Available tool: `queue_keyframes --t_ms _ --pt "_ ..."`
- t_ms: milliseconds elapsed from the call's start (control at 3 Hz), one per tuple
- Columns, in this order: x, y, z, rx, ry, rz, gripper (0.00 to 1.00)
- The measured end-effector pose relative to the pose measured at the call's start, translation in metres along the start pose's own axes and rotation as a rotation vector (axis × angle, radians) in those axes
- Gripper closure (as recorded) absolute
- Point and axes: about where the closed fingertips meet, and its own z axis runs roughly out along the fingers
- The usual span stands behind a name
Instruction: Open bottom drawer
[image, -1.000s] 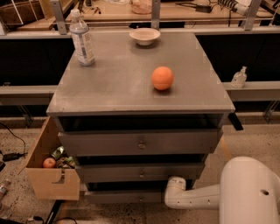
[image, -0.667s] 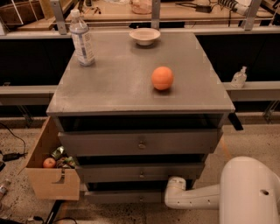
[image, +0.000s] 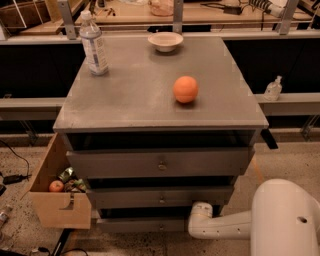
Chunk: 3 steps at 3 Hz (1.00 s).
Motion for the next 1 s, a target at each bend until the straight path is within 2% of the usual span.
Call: queue_keyframes --t_ms 1000 --pt "0.0000 0.0001 0.0000 0.000 0.000 0.000 1.00"
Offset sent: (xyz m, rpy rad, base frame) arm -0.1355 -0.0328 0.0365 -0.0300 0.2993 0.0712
